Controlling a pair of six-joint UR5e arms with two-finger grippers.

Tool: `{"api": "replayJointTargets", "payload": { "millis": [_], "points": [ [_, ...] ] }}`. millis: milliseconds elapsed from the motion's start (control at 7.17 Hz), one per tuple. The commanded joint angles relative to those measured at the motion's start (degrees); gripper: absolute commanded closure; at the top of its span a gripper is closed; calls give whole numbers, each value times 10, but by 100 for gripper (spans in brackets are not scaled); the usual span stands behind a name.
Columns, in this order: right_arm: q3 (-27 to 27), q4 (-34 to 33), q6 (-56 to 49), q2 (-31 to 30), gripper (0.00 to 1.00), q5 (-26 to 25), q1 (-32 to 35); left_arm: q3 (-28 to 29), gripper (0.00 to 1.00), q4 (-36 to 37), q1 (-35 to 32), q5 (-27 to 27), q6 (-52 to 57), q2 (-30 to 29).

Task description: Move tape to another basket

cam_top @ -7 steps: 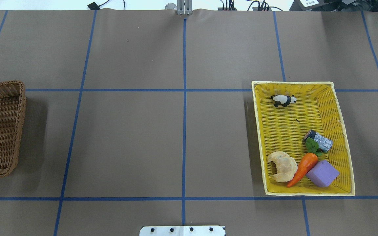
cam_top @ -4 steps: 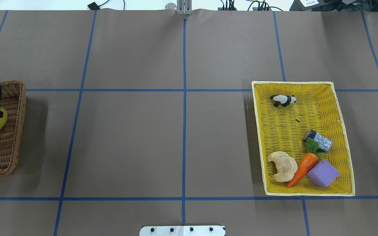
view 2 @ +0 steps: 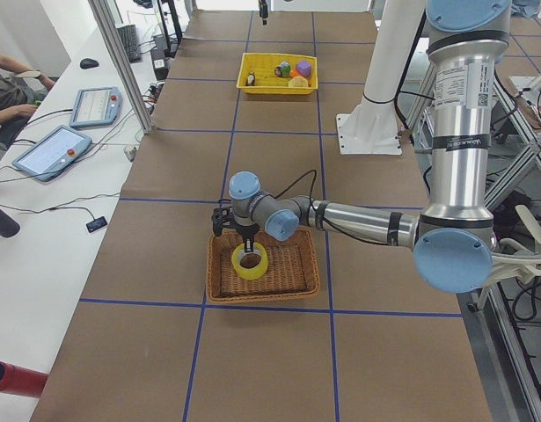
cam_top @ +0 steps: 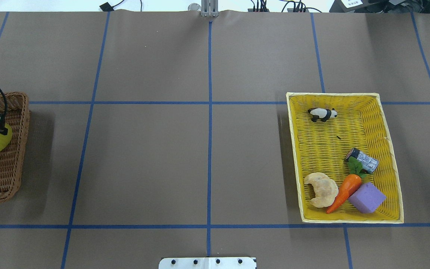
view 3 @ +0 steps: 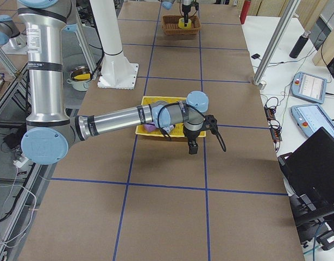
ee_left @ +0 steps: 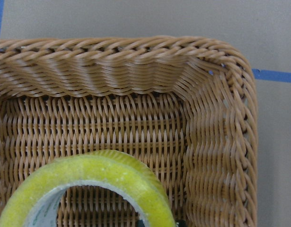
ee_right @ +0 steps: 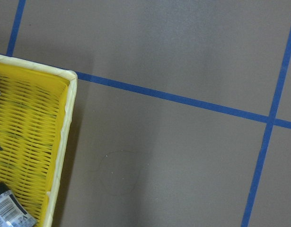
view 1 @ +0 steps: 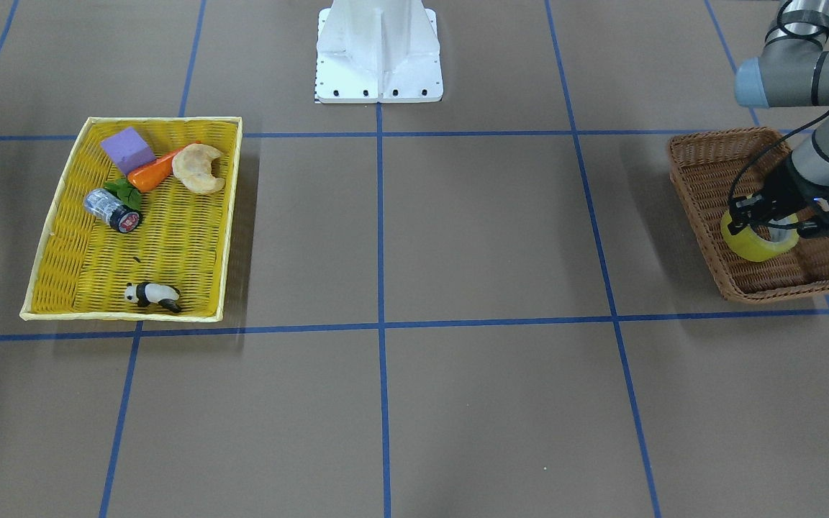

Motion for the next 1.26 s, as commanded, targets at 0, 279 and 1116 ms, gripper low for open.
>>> {"api": "replayJointTargets", "payload": {
  "millis": [0,279,1116],
  "points": [
    [2,1,1,1,0,1,0,-2,16,-1,-1,-1,3,0],
    [5,-18,1,24,0,1,10,-40,7,3,-6,-6,6,0],
    [-4,-135,-114,43,0,-5,75,-34,2,160,-214,-51,381,6]
  ]
}}
